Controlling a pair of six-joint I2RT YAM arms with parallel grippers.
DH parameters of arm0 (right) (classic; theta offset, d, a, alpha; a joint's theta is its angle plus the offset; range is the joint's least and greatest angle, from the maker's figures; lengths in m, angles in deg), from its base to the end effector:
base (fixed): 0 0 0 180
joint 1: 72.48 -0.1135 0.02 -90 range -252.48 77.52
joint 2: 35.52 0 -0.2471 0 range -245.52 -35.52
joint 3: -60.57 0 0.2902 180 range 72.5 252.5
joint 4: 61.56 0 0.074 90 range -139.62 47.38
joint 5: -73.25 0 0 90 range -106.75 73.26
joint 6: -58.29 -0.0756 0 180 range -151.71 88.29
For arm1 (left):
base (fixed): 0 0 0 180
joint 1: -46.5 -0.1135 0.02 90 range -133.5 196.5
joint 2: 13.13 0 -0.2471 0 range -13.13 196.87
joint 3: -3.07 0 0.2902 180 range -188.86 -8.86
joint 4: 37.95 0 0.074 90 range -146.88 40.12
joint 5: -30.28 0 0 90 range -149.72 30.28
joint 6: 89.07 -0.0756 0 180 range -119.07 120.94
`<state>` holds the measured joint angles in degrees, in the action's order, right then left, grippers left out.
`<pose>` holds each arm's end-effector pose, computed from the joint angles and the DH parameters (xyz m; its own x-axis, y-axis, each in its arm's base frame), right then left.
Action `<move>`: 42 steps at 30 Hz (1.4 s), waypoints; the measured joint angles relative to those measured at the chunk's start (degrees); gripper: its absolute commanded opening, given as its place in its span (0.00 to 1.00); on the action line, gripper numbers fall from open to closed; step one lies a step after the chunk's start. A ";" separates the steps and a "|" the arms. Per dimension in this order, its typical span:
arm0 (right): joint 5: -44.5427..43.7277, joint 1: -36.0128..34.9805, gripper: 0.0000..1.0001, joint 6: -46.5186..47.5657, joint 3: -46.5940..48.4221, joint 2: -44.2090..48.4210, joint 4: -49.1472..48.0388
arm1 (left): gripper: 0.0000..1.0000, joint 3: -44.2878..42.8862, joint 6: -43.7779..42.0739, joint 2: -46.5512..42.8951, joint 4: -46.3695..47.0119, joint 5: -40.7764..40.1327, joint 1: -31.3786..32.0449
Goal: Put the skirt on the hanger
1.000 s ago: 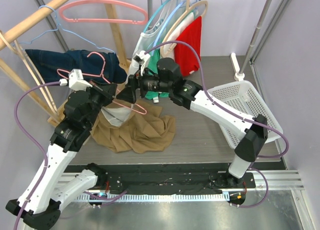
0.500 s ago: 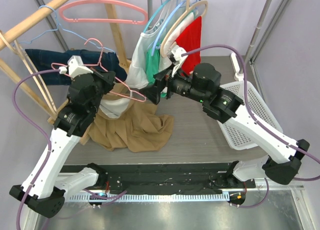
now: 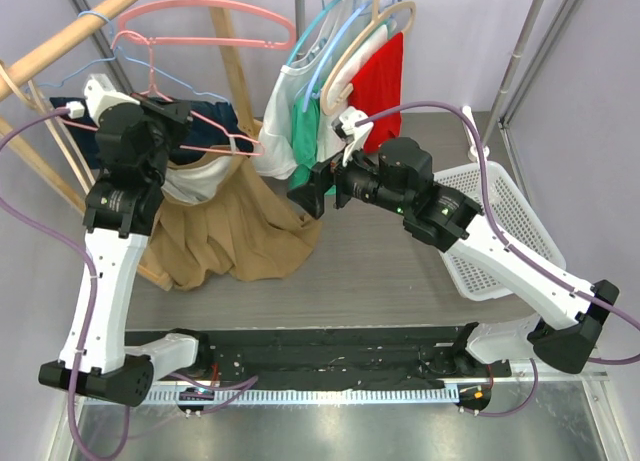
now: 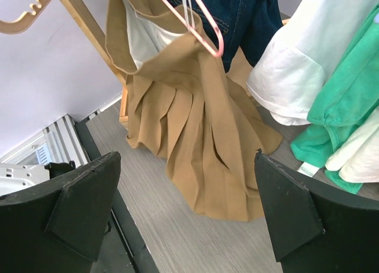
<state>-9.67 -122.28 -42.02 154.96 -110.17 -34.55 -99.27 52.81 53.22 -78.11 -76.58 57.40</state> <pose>0.2353 0.2929 0.4309 -0.2301 0.0028 -0.9732 -0.8088 0.5556 0.1929 0.3003 -0.0355 0.4997 0.0370 -0.7739 -0.6323 -0.1198 0.6247 -0.7716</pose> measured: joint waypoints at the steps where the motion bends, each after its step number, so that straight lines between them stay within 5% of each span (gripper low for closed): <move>1: 0.02 0.15 1.00 0.11 0.00 0.00 0.00 | 0.00 -0.52 0.46 0.04 -0.11 0.11 -0.90; 17: 0.33 2.21 1.00 1.14 -1.44 -0.59 0.07 | 0.00 -5.95 4.98 1.60 -0.70 1.79 -10.12; 28: 0.74 2.91 1.00 0.92 -1.68 -0.59 0.44 | 0.00 -9.99 9.29 9.22 0.96 9.92 -18.14; 42: 0.74 3.17 1.00 -0.28 -2.62 -0.68 0.50 | 0.00 -6.16 12.48 9.86 6.38 18.43 -19.67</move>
<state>-8.93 -119.11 -42.30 152.33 -110.85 -34.05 -105.43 65.29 63.08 -71.72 -58.15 37.73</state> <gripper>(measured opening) 0.996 0.034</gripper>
